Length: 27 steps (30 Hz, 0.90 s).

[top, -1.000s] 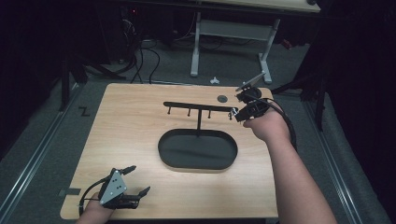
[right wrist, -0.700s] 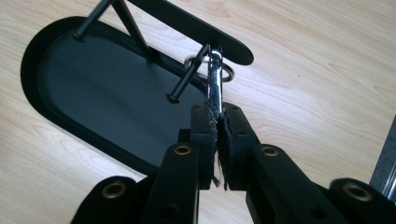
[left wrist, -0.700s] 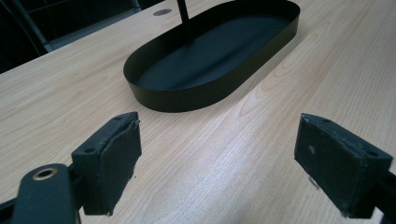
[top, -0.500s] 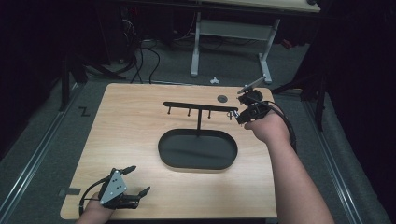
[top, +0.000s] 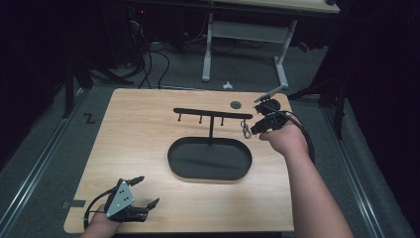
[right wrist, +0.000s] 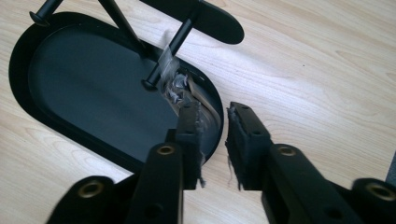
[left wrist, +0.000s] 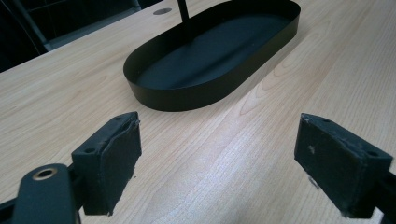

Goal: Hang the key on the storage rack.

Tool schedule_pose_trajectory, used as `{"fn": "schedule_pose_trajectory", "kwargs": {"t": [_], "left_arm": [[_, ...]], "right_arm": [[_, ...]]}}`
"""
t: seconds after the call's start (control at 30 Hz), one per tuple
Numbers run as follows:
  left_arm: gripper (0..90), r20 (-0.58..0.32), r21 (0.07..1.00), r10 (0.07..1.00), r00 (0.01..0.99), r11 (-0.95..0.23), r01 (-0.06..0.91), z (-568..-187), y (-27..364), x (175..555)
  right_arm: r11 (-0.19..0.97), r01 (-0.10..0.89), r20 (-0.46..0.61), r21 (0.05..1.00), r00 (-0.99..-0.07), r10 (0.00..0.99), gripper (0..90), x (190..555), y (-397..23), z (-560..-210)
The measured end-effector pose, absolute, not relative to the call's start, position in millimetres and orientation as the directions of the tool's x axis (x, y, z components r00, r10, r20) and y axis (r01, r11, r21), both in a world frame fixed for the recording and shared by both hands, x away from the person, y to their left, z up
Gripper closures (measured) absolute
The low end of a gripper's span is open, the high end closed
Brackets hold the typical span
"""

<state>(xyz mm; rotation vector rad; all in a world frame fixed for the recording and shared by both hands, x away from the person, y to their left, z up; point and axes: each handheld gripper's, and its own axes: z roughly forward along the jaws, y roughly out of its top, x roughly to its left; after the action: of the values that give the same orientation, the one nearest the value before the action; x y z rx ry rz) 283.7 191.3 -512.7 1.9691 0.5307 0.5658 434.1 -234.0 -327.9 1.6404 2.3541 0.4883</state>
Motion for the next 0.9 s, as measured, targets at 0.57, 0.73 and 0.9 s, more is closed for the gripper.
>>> {"fn": "schedule_pose_trajectory", "kwargs": {"t": [0.57, 0.73, 0.9], "left_arm": [[15.2, 0.166, 0.898, 0.582, 0.796, -0.423, 0.122, -513, 190, 283], [15.2, 0.167, 0.897, 0.583, 0.795, -0.424, 0.123, -513, 190, 283], [15.2, 0.167, 0.897, 0.581, 0.797, -0.425, 0.122, -513, 189, 283]], "right_arm": [[0.328, 0.855, -0.01, 0.401, -0.354, 0.935, 62.5, 425, -236, -337], [0.324, 0.856, -0.005, 0.403, -0.352, 0.936, 59.2, 422, -237, -343], [0.32, 0.857, 0.003, 0.403, -0.351, 0.936, 54.0, 420, -238, -352]]}}
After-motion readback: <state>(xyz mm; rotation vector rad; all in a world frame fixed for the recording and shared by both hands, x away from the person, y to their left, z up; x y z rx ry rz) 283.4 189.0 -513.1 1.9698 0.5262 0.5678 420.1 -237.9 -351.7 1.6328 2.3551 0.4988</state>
